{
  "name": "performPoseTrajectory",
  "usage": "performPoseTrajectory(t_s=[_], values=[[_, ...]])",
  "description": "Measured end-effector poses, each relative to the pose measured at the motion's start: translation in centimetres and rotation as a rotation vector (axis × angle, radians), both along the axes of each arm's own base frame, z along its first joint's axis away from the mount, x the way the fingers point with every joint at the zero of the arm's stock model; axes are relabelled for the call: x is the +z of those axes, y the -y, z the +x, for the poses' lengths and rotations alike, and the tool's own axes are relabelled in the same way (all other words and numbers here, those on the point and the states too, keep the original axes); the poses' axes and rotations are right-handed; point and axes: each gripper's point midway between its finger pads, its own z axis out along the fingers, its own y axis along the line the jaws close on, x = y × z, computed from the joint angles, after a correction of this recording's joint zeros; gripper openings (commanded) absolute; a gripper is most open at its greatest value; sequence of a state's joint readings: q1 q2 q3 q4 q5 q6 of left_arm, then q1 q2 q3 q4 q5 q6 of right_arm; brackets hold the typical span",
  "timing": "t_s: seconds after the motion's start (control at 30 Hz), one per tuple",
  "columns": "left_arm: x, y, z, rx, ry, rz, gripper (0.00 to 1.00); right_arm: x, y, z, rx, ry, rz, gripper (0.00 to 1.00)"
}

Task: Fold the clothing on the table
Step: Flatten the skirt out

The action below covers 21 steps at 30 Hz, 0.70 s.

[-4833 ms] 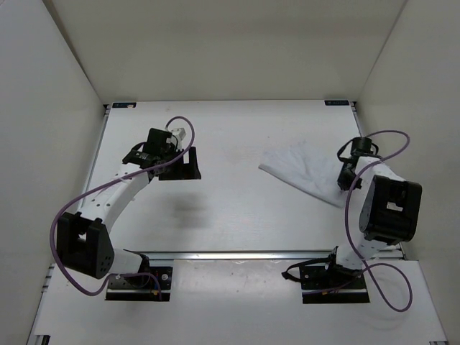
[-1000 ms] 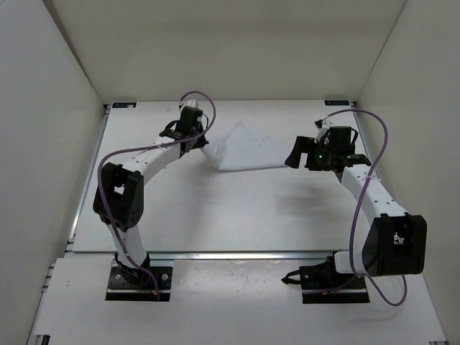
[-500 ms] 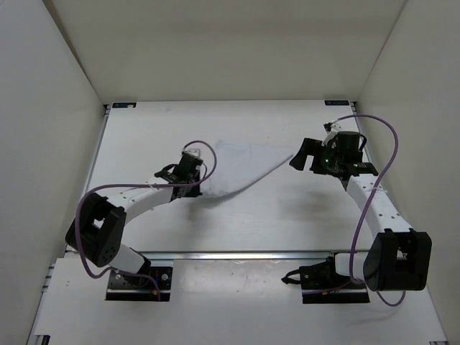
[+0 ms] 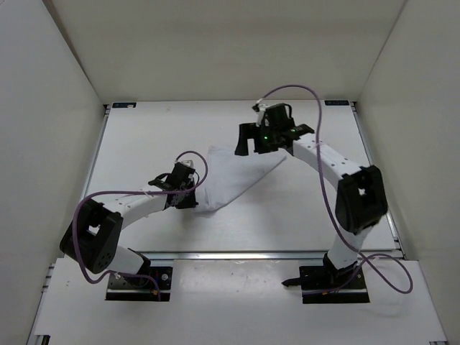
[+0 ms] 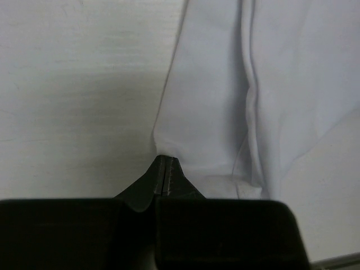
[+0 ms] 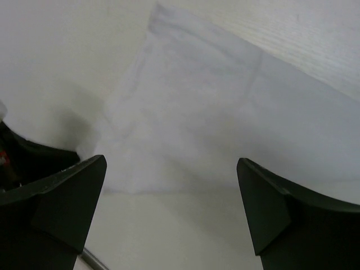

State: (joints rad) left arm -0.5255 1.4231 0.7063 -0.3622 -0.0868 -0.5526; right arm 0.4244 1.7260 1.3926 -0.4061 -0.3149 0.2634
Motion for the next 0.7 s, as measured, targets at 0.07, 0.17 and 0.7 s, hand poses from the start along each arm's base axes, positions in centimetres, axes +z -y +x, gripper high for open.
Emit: performPoseTrajectory(t_s=[0.07,0.17,0.7], values=[[-0.5,0.0,-0.6,0.002,-0.023,-0.015,0.0,-0.5,-2.6,1.3,0.026,-0.027,-0.021,0.98],[-1.0,0.0,-0.9,0.012,-0.033,-0.043,0.0,-1.1,-5.7,4.8,0.027,-0.027,-0.053,0.97],[-0.9,-0.4,-0.7,0.014,-0.048,-0.104,0.0,-9.6,-12.6,6.8,0.02,-0.13,-0.246,0.9]])
